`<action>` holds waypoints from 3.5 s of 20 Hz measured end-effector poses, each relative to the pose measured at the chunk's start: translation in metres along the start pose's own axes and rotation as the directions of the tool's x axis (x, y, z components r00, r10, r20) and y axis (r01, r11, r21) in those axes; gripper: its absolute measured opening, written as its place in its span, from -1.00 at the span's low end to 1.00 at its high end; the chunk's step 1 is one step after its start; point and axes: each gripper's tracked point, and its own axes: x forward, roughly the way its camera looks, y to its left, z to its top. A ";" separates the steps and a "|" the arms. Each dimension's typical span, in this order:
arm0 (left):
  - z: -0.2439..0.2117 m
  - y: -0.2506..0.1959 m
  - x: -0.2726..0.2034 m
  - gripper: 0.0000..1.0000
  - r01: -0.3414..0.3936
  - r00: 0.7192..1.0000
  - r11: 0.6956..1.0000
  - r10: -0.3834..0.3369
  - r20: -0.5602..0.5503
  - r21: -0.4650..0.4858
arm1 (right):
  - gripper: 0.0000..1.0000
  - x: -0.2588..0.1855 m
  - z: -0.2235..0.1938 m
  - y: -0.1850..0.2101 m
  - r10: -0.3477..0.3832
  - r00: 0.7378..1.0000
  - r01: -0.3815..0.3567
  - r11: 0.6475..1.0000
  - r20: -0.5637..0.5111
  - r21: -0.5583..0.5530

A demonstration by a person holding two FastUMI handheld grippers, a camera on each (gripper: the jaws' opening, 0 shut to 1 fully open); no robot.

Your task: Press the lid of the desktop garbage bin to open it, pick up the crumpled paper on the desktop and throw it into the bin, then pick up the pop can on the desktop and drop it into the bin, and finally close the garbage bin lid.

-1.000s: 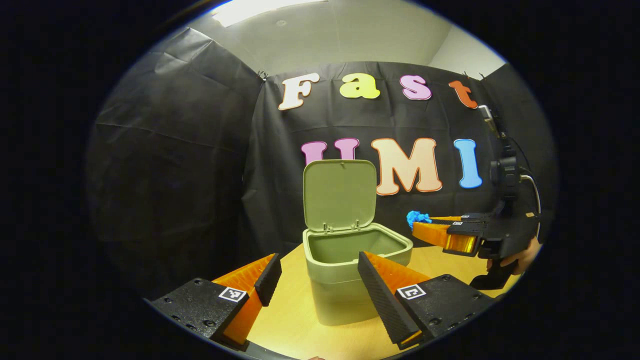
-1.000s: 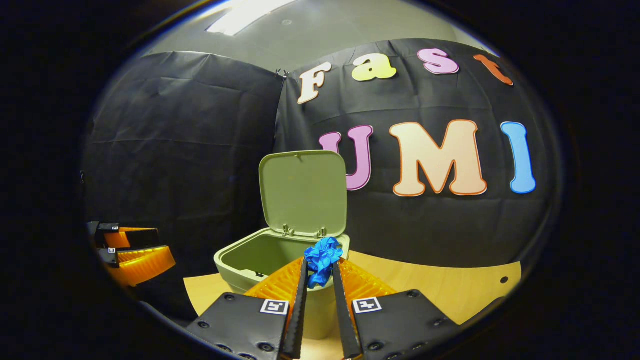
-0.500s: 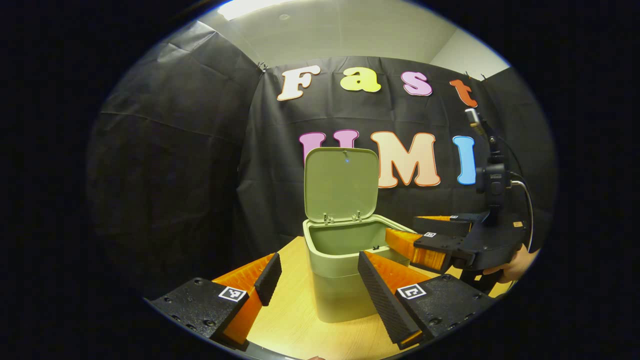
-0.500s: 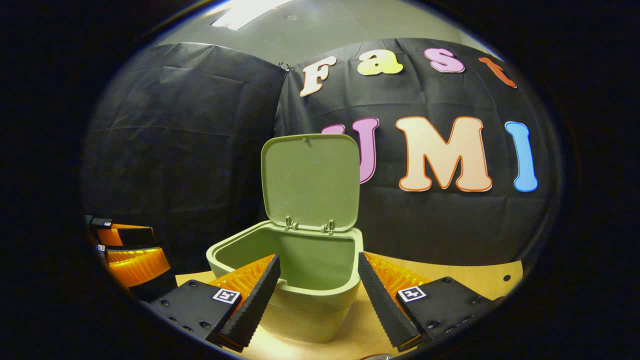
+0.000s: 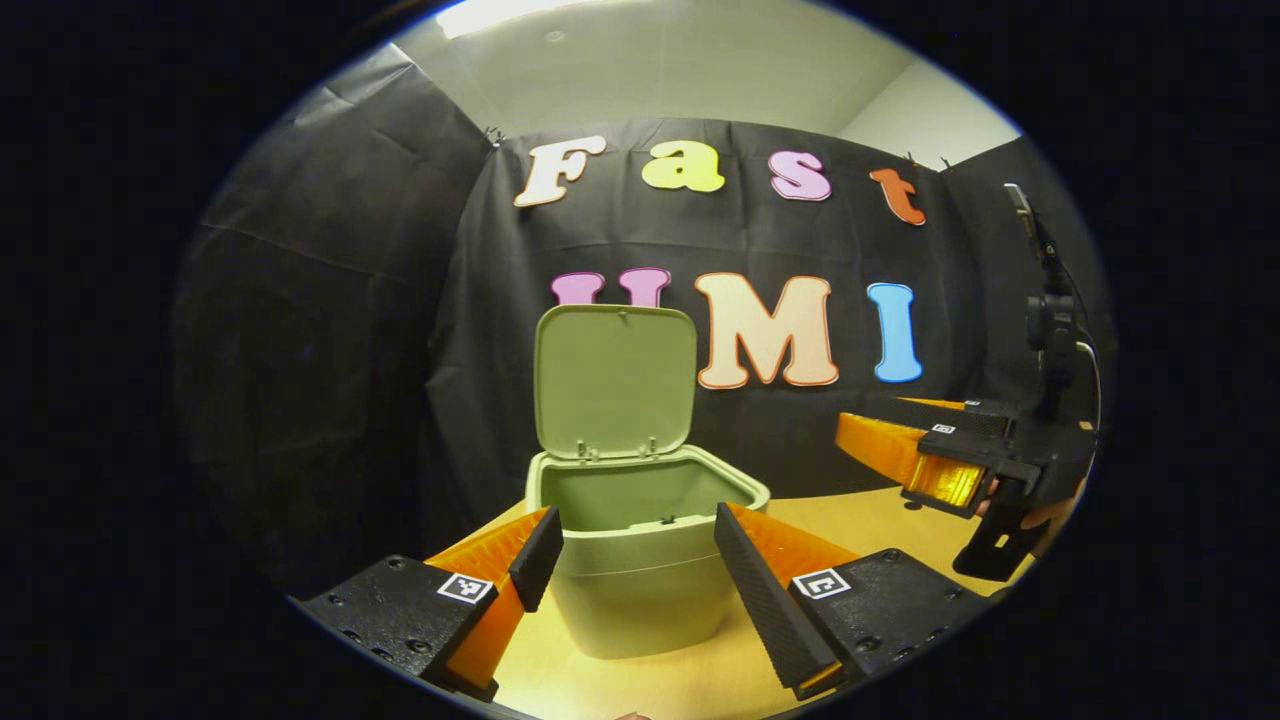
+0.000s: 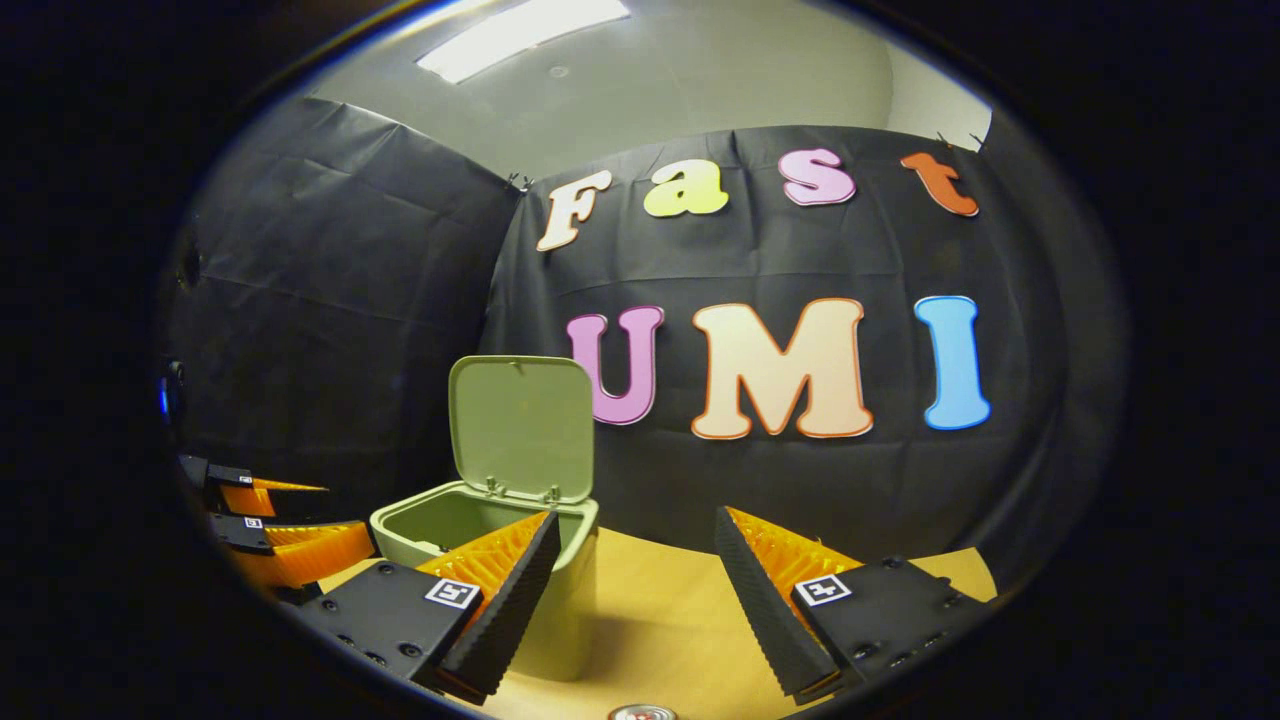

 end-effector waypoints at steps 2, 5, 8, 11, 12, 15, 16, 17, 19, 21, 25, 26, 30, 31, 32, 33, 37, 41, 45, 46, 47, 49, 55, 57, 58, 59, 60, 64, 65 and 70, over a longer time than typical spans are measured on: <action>0.000 -0.023 0.006 0.89 0.040 0.999 0.999 -0.040 -0.002 -0.001 | 0.96 -0.015 0.006 -0.031 -0.045 0.999 0.045 0.999 0.007 -0.015; -0.005 -0.060 0.012 0.86 0.104 0.995 0.995 -0.104 -0.007 -0.015 | 0.96 -0.042 0.010 -0.074 -0.108 0.994 0.108 0.994 0.004 -0.026; -0.024 -0.097 0.016 0.86 0.160 0.986 0.987 -0.161 -0.045 -0.023 | 0.96 -0.071 0.008 -0.119 -0.170 0.985 0.169 0.985 -0.012 -0.040; -0.042 -0.130 0.019 0.90 0.206 0.975 0.978 -0.207 -0.080 -0.020 | 0.96 -0.097 0.000 -0.160 -0.240 0.970 0.238 0.970 -0.030 -0.047; -0.050 -0.142 0.018 0.86 0.223 0.970 0.974 -0.225 -0.096 -0.028 | 0.96 -0.105 -0.005 -0.172 -0.259 0.965 0.257 0.966 -0.042 -0.041; -0.078 -0.167 0.017 0.86 0.257 0.955 0.966 -0.259 -0.145 -0.035 | 0.96 -0.130 -0.011 -0.202 -0.309 0.949 0.308 0.951 -0.065 -0.036; -0.088 -0.173 0.016 0.86 0.266 0.950 0.963 -0.268 -0.161 -0.032 | 1.00 -0.138 -0.011 -0.212 -0.324 0.943 0.322 0.946 -0.069 -0.043; -0.099 -0.179 0.015 0.86 0.273 0.944 0.962 -0.273 -0.183 -0.028 | 0.96 -0.147 -0.013 -0.220 -0.339 0.938 0.336 0.941 -0.074 -0.051; -0.122 -0.191 0.014 0.86 0.286 0.932 0.958 -0.285 -0.223 -0.031 | 0.96 -0.161 -0.014 -0.234 -0.361 0.929 0.357 0.932 -0.084 -0.057; -0.143 -0.201 0.015 0.87 0.285 0.926 0.958 -0.285 -0.248 -0.038 | 0.96 -0.177 -0.018 -0.247 -0.389 0.916 0.384 0.921 -0.096 -0.061; -0.178 -0.215 0.021 0.87 0.280 0.915 0.960 -0.271 -0.298 -0.013 | 0.96 -0.214 -0.039 -0.265 -0.434 0.889 0.425 0.901 -0.147 -0.087; -0.184 -0.215 0.022 0.87 0.273 0.914 0.962 -0.263 -0.308 -0.013 | 0.96 -0.223 -0.046 -0.270 -0.446 0.879 0.436 0.895 -0.165 -0.095; -0.204 -0.210 0.034 0.87 0.224 0.919 0.975 -0.213 -0.332 -0.004 | 0.96 -0.251 -0.070 -0.276 -0.473 0.850 0.471 0.880 -0.233 -0.068; -0.207 -0.208 0.037 0.87 0.212 0.921 0.977 -0.198 -0.335 0.006 | 0.96 -0.256 -0.075 -0.276 -0.476 0.844 0.475 0.877 -0.246 -0.067; -0.211 -0.206 0.038 0.87 0.202 0.923 0.979 -0.186 -0.337 0.014 | 0.96 -0.261 -0.078 -0.277 -0.479 0.840 0.478 0.876 -0.256 -0.071; -0.216 -0.207 0.041 0.87 0.201 0.921 0.979 -0.182 -0.346 0.019 | 0.96 -0.263 -0.081 -0.277 -0.481 0.836 0.479 0.875 -0.264 -0.075; -0.246 -0.206 0.048 0.87 0.209 0.898 0.977 -0.172 -0.405 0.048 | 0.97 -0.267 -0.082 -0.278 -0.484 0.830 0.481 0.872 -0.277 -0.083; -0.252 -0.202 0.049 0.58 0.207 0.898 0.974 -0.151 -0.414 0.094 | 0.97 -0.264 -0.081 -0.275 -0.481 0.832 0.476 0.875 -0.276 -0.091; -0.231 -0.208 0.048 0.56 0.223 0.898 0.972 -0.178 -0.402 0.068 | 0.97 -0.256 -0.078 -0.267 -0.466 0.843 0.461 0.883 -0.268 -0.087; -0.216 -0.210 0.050 0.56 0.228 0.905 0.972 -0.190 -0.380 0.056 | 0.97 -0.253 -0.077 -0.264 -0.460 0.848 0.456 0.886 -0.263 -0.079; -0.198 -0.213 0.053 0.56 0.235 0.913 0.970 -0.202 -0.355 0.053 | 0.96 -0.250 -0.077 -0.260 -0.452 0.853 0.450 0.890 -0.259 -0.070; -0.160 -0.216 0.063 0.55 0.251 0.930 0.966 -0.224 -0.290 0.058 | 0.96 -0.242 -0.082 -0.250 -0.432 0.863 0.437 0.898 -0.260 -0.042; -0.059 -0.208 0.090 0.54 0.231 0.966 0.971 -0.221 -0.131 0.068 | 0.96 -0.219 -0.079 -0.217 -0.365 0.900 0.381 0.924 -0.238 0.023; -0.029 -0.199 0.098 0.55 0.213 0.975 0.973 -0.206 -0.081 0.088 | 0.96 -0.214 -0.076 -0.208 -0.348 0.909 0.366 0.930 -0.228 0.037; -0.016 -0.194 0.101 0.54 0.205 0.978 0.974 -0.200 -0.057 0.093 | 0.97 -0.211 -0.075 -0.206 -0.344 0.912 0.361 0.931 -0.225 0.041; -0.004 -0.186 0.104 0.55 0.191 0.981 0.977 -0.188 -0.040 0.093 | 0.97 -0.209 -0.077 -0.204 -0.340 0.913 0.359 0.932 -0.224 0.048; 0.005 -0.179 0.107 0.54 0.178 0.984 0.980 -0.176 -0.027 0.091 | 0.97 -0.207 -0.077 -0.201 -0.335 0.915 0.356 0.933 -0.226 0.058; 0.042 -0.130 0.115 0.54 0.083 0.996 0.990 -0.088 0.035 0.118 | 0.96 -0.198 -0.079 -0.192 -0.320 0.920 0.344 0.936 -0.225 0.074; 0.048 -0.116 0.118 0.53 0.055 0.997 0.991 -0.061 0.046 0.121 | 0.98 -0.196 -0.082 -0.189 -0.315 0.922 0.339 0.938 -0.227 0.077; 0.053 -0.048 0.125 0.53 -0.071 0.997 0.991 0.066 0.048 0.112 | 0.97 -0.184 -0.085 -0.177 -0.297 0.926 0.325 0.942 -0.234 0.088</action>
